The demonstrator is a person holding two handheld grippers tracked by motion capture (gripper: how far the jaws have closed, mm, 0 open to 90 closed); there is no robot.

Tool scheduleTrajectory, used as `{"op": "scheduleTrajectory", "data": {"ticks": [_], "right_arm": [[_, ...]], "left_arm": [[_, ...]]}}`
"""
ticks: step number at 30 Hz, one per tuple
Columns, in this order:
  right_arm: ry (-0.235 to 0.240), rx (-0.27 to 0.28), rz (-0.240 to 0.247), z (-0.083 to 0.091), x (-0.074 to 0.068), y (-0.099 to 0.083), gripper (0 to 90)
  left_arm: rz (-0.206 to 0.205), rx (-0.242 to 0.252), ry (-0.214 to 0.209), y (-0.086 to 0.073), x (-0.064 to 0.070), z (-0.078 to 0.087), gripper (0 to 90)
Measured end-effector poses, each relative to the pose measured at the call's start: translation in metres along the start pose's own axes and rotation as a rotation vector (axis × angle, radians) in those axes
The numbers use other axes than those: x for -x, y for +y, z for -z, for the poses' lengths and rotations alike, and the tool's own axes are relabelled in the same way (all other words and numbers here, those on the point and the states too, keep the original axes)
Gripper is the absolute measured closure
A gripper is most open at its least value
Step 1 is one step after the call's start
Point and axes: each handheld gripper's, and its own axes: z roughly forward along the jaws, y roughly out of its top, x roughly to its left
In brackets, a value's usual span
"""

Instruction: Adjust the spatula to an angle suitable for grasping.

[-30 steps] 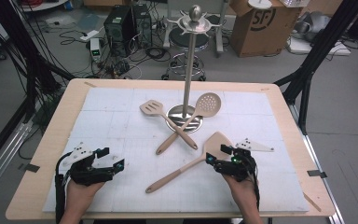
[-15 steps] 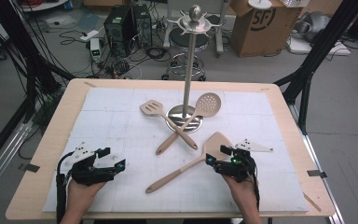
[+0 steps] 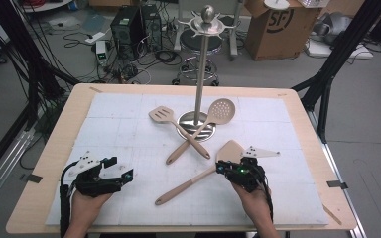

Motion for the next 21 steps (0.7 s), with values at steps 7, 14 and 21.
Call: {"op": "scheduleTrajectory", "data": {"ticks": [7, 14, 21], "right_arm": [[0.048, -0.085, -0.044, -0.015, 0.007, 0.004, 89.8], [0.091, -0.159, -0.063, -0.033, 0.010, 0.007, 89.8], [0.091, -0.196, -0.065, -0.051, 0.007, 0.012, 89.8]], "left_arm": [[0.000, 0.001, 0.001, 0.000, 0.000, 0.000, 17.8], [0.002, -0.004, -0.003, 0.000, 0.002, -0.004, 18.0], [-0.010, -0.012, -0.008, 0.000, 0.004, -0.006, 18.0]]}}
